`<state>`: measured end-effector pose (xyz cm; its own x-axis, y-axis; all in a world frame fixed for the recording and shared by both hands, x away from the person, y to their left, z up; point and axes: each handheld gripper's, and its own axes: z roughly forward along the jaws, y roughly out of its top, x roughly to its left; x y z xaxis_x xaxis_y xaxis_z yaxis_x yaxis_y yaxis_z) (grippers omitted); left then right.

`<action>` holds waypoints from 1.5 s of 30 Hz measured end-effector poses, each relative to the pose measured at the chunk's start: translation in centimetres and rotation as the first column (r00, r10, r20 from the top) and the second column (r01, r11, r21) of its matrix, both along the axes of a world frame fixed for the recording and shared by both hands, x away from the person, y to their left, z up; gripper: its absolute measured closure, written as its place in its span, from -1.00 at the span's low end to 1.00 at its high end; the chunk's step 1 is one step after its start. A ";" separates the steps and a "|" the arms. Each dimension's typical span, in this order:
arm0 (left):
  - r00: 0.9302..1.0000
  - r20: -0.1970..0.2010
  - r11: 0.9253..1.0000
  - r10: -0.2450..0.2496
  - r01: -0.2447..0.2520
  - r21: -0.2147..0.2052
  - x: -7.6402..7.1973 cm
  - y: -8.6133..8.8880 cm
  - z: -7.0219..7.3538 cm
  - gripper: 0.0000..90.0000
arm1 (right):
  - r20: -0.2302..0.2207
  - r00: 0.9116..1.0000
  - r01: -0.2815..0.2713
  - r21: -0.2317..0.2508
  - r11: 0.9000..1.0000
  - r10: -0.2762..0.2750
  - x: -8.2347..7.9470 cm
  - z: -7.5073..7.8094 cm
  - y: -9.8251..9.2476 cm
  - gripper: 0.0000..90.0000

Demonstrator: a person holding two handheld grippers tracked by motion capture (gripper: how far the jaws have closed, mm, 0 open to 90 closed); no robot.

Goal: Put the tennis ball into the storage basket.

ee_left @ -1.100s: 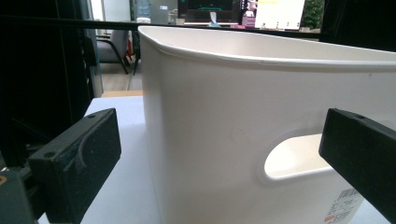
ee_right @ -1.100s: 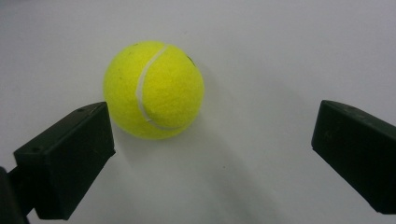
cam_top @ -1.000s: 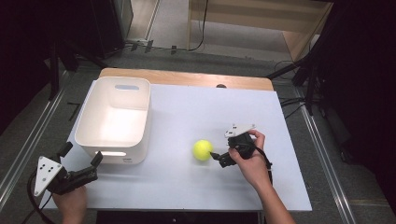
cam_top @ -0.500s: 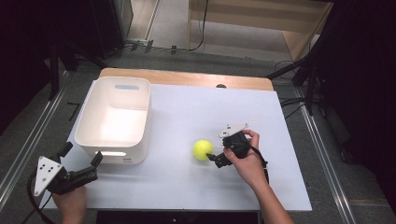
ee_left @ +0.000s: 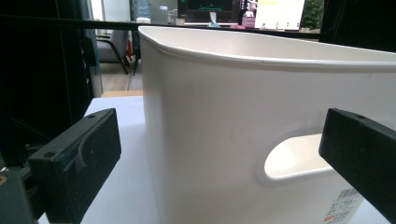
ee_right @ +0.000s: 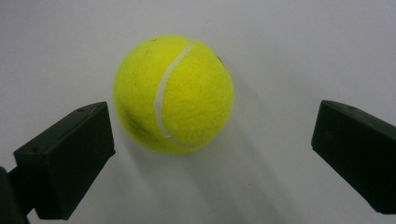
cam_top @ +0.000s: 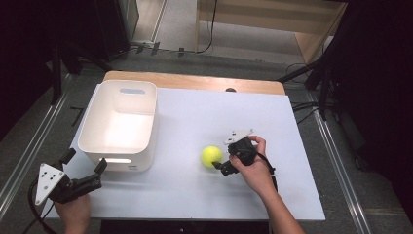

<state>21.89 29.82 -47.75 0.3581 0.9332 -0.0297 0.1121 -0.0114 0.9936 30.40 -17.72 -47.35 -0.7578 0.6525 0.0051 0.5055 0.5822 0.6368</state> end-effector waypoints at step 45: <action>1.000 0.001 1.000 -0.001 0.001 -0.001 0.0 0.0 0.0 -1.00 | -0.094 0.992 -0.085 0.000 0.996 0.085 0.8 -1.6 2.7 -1.00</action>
